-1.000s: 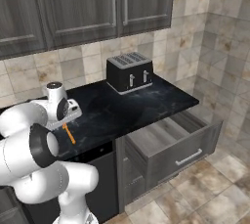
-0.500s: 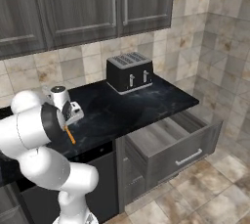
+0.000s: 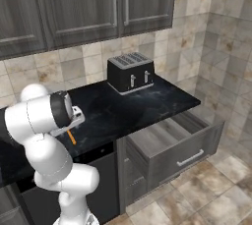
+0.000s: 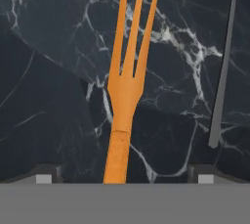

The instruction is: Organize the utensils by type. Pick up the wooden spoons from the counter and place them in the open cabinet. Then pick up the metallic utensils from the counter and place them in the open drawer.

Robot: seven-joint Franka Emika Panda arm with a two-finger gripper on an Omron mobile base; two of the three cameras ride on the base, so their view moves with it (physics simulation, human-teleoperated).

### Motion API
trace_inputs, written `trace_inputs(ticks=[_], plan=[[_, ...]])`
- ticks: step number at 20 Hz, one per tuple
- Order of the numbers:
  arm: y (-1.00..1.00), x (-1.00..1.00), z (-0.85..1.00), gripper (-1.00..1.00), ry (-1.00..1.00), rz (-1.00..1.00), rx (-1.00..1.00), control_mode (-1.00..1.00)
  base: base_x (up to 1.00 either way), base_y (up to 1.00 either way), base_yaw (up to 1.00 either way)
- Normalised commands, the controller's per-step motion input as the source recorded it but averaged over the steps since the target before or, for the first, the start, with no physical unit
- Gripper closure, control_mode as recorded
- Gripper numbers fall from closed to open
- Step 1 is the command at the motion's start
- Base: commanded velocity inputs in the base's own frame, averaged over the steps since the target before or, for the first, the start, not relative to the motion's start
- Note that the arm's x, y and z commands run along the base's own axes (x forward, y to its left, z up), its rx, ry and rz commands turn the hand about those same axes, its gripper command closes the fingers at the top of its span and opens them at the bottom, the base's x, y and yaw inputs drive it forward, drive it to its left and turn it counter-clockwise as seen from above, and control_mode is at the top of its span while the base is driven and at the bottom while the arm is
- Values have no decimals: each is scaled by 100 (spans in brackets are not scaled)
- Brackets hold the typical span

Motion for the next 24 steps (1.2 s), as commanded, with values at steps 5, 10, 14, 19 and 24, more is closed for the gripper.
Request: trace_inputs(ticks=[5, 10, 14, 19, 24], plan=[[0, 2, -27, -100, 0, 0, 0, -100, 0, 0, 0], [1, 1, -33, -100, -2, 0, 0, -100, 0, 0, 0], [0, 0, -38, 100, 0, 0, -3, -100, 0, 0, 0], [-2, 0, -36, 100, 0, -1, -4, -100, 0, 0, 0], [-10, -1, -10, 100, 0, -5, -3, -100, 0, 0, 0]])
